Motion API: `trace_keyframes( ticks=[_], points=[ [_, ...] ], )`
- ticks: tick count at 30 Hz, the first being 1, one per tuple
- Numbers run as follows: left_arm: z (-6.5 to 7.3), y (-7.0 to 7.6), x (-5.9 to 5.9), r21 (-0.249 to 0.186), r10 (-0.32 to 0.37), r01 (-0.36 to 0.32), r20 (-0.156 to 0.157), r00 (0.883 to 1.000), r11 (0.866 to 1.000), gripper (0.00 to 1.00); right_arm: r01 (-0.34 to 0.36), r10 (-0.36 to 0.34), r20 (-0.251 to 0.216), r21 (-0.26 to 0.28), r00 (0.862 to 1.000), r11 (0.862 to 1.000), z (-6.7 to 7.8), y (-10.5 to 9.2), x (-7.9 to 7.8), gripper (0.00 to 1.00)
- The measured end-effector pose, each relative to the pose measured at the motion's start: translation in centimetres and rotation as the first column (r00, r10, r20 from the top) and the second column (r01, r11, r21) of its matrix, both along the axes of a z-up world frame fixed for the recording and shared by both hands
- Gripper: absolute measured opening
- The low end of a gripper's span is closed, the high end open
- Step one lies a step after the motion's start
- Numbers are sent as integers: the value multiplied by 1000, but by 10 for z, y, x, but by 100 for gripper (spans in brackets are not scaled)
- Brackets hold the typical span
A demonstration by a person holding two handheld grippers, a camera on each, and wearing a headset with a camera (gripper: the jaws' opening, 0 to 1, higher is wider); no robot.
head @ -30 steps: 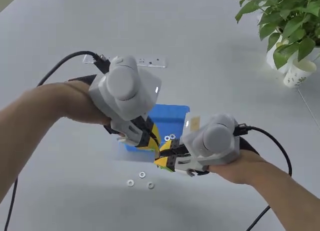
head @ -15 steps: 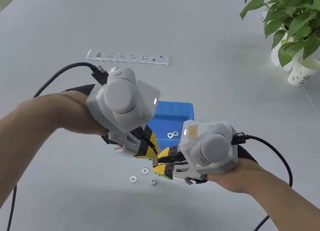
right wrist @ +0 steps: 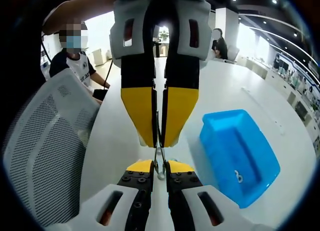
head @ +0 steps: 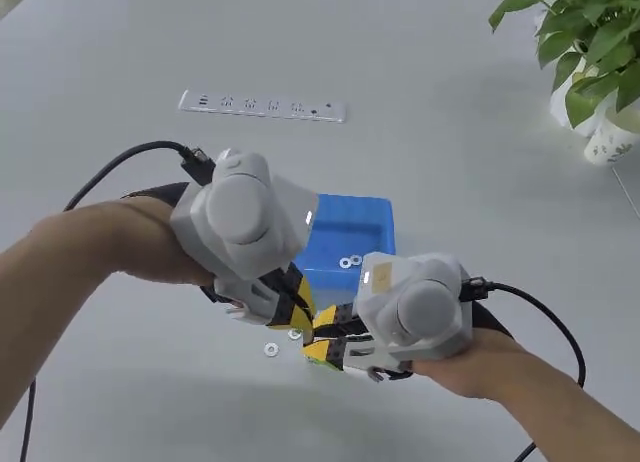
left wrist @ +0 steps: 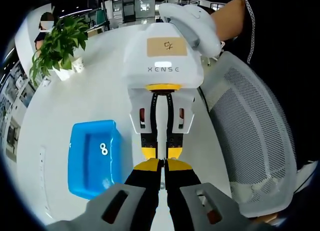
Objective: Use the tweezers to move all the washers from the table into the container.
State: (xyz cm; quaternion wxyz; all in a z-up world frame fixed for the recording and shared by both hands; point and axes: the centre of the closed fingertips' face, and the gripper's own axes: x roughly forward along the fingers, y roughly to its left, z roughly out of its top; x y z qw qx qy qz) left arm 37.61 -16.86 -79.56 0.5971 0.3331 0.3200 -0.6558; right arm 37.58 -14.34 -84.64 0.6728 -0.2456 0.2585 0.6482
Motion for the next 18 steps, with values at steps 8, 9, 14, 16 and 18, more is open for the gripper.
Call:
trace_keyframes(
  ticks=[8,9,14,16,18],
  points=[
    [-5,0,-3,-2,4,-4,-8,1000,1000,6,-3,3,-7,-4,1000,1000,-4,0,-3,11],
    [-4,-1,-3,-6,5,-5,-8,1000,1000,6,-1,1,-8,-3,1000,1000,-4,0,-3,11],
    [-6,-1,-3,-2,2,-2,-9,1000,1000,6,-1,1,-10,-3,1000,1000,-5,-1,-3,11],
    [-6,-2,-3,-4,1,-1,-9,1000,1000,6,-1,1,-10,-1,1000,1000,-4,-1,-4,11],
    [-6,-2,-3,-4,0,0,-8,1000,1000,6,-1,1,-10,-2,1000,1000,-4,-1,-4,11]
  ],
)
